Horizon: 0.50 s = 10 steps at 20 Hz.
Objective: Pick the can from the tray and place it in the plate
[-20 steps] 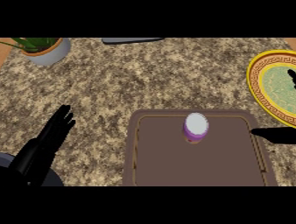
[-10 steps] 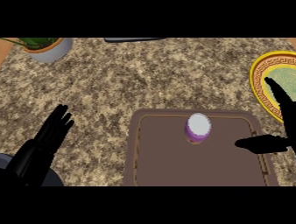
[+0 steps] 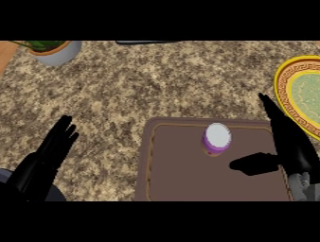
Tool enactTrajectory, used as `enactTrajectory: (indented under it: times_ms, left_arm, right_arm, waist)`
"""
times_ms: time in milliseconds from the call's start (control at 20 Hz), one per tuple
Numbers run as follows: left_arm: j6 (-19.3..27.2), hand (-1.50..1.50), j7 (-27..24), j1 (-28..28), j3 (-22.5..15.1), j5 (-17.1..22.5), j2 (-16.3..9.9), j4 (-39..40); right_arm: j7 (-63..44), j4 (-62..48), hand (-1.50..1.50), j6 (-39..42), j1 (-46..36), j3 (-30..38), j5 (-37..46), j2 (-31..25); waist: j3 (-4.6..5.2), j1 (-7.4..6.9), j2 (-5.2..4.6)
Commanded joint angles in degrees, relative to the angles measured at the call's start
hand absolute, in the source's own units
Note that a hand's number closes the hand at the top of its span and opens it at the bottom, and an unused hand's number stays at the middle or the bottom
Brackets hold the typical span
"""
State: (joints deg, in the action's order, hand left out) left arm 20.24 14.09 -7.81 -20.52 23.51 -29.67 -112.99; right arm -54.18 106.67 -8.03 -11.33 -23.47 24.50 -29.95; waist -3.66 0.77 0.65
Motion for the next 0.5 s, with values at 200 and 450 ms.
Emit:
enactTrajectory:
  times_ms: [200, 450]
  left_arm:
    - [1.0, 0.00, 1.7, -1.4, -0.7, -0.2, 2.0, 9.5]
    - [1.5, 0.00, 0.8, -1.8, -0.8, -0.1, 2.5, 9.9]
  right_arm:
    - [-8.6, -0.1, -1.50, 1.0, -3.1, -4.9, 5.8, 4.7]
    - [-10.7, -2.0, -1.50, 3.1, -4.0, -5.5, 8.6, 4.3]
  waist:
    - [3.93, 0.41, -1.33]
    - [3.98, 0.83, -1.49]
